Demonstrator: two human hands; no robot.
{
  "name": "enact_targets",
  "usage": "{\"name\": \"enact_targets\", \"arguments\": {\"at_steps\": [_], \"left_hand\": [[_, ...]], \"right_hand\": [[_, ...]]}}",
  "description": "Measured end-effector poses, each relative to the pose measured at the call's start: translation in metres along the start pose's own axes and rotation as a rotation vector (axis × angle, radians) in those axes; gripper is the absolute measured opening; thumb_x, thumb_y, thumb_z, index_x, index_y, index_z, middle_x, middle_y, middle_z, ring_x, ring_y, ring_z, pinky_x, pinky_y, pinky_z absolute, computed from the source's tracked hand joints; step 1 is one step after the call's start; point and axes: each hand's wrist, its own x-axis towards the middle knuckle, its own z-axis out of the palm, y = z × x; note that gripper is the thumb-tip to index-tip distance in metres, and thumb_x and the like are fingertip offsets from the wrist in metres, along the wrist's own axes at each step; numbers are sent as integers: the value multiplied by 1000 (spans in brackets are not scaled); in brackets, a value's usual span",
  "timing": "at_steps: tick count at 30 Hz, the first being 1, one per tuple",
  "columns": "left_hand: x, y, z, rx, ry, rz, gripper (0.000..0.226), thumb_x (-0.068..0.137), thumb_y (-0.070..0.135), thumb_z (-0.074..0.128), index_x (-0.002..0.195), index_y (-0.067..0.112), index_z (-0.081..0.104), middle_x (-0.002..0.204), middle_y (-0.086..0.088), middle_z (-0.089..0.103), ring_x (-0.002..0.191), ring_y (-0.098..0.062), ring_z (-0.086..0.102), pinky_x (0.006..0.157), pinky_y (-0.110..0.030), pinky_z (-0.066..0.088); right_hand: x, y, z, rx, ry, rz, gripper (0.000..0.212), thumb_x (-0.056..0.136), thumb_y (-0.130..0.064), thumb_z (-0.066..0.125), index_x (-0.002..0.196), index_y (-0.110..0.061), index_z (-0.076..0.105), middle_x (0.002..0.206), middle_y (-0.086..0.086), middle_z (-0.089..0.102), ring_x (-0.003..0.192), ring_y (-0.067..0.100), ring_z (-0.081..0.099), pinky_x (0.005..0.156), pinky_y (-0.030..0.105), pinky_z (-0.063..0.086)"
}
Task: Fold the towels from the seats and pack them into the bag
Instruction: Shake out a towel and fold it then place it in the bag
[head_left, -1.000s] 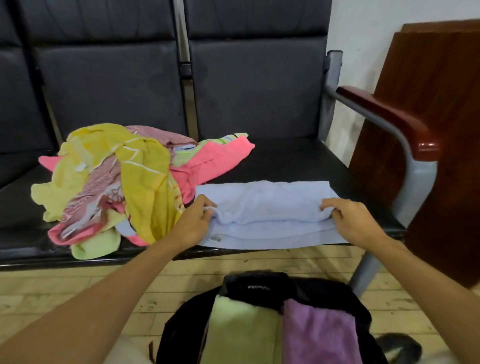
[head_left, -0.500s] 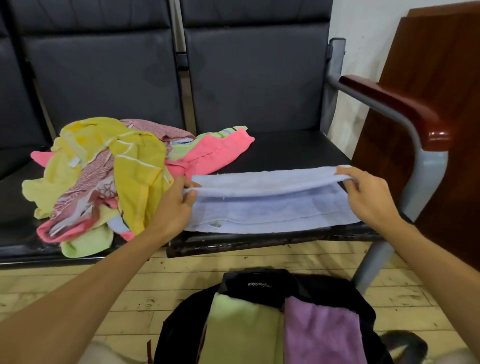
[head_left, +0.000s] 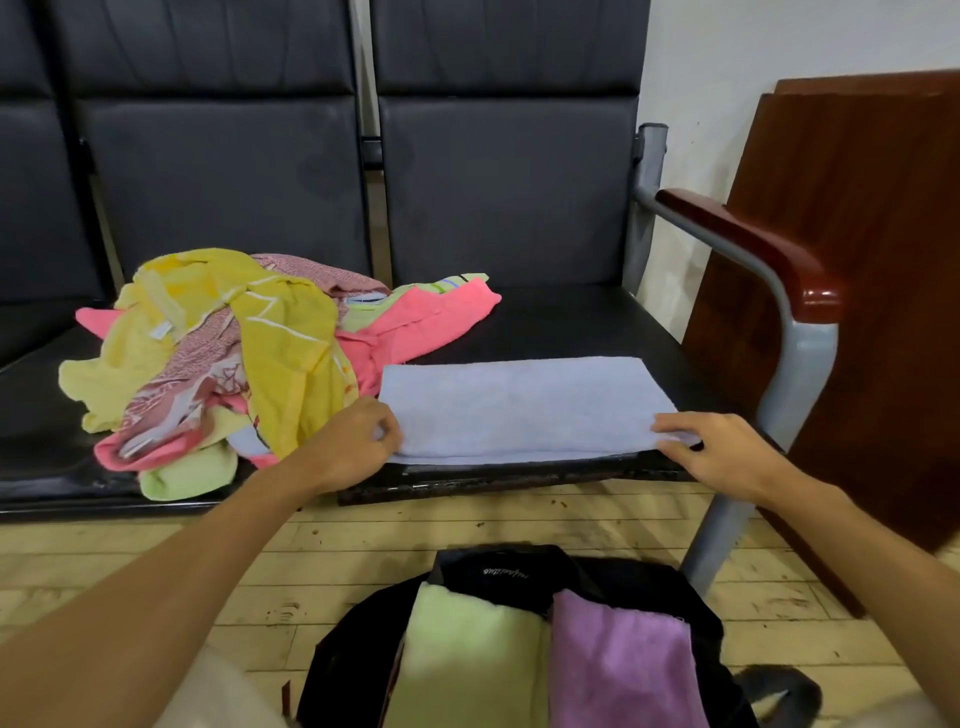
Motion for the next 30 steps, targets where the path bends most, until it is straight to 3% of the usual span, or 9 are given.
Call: {"name": "enact_targets", "arguments": {"at_steps": [2, 6, 9, 11, 17, 22, 25, 28, 30], "left_hand": [[1, 4, 3, 25, 58, -10, 26, 99, 25, 48, 89, 5, 60, 95, -2, 50, 92, -19, 49, 77, -27, 33], [11, 11, 8, 2, 184, -92, 32, 97, 15, 49, 81, -10, 62, 86, -21, 60, 81, -25, 51, 67, -31, 32], [24, 5, 11, -10, 203, -208, 26, 96, 17, 51, 99, -8, 60, 109, -23, 57, 103, -33, 51, 82, -33, 37], [31, 2, 13, 2, 155, -340, 45, 96, 28, 54, 122, -8, 48, 128, -20, 46, 116, -34, 47, 92, -35, 38], [48, 0, 13, 120, -42, -384, 55, 94, 44, 53, 124, -1, 55, 127, -16, 54, 111, -29, 55, 92, -34, 45], [43, 4, 10, 28, -49, -429, 53, 92, 40, 57, 130, 3, 51, 129, -13, 56, 113, -28, 54, 85, -27, 42], [39, 11, 9, -275, 49, -456, 41, 93, 23, 57, 127, 0, 53, 122, -13, 58, 110, -30, 55, 79, -27, 40], [34, 19, -2, -990, 55, -563, 28, 92, 4, 56, 120, -3, 55, 98, -14, 63, 85, -27, 60, 70, -34, 48], [32, 23, -10, -1297, 43, -566, 19, 92, 2, 57, 110, 0, 57, 92, -13, 64, 77, -21, 61, 62, -30, 54]], "right_hand": [[-2, -3, -1, 45, -8, 4, 36, 100, -32, 50, 130, -14, 60, 138, 1, 56, 126, 16, 49, 103, 27, 33], [7, -4, 3, 105, 88, 55, 33, 98, -32, 53, 118, -10, 68, 126, 4, 62, 106, 12, 51, 92, 24, 35], [18, -1, 11, 100, 254, 103, 20, 95, -23, 59, 106, -9, 69, 112, 8, 63, 93, 14, 53, 82, 25, 39], [26, -1, 14, 136, 330, 192, 19, 94, -21, 62, 107, -8, 64, 104, 8, 61, 88, 17, 55, 77, 27, 42], [50, 3, 22, 92, 220, 464, 43, 88, -51, 62, 82, -8, 59, 67, 3, 52, 75, 26, 60, 80, 42, 48], [57, -18, 21, 175, 133, 575, 36, 91, -40, 62, 72, -12, 50, 72, 5, 50, 82, 24, 53, 91, 43, 37], [58, -25, 21, 315, 99, 574, 27, 86, -31, 65, 89, -6, 57, 85, 10, 54, 87, 26, 54, 85, 39, 43], [51, -30, 16, 719, 73, 634, 34, 78, -13, 71, 106, -2, 56, 101, 16, 58, 90, 29, 58, 75, 38, 51], [45, -32, 11, 969, -33, 663, 39, 76, -4, 72, 111, -3, 56, 109, 17, 59, 91, 29, 60, 65, 35, 53]]}}
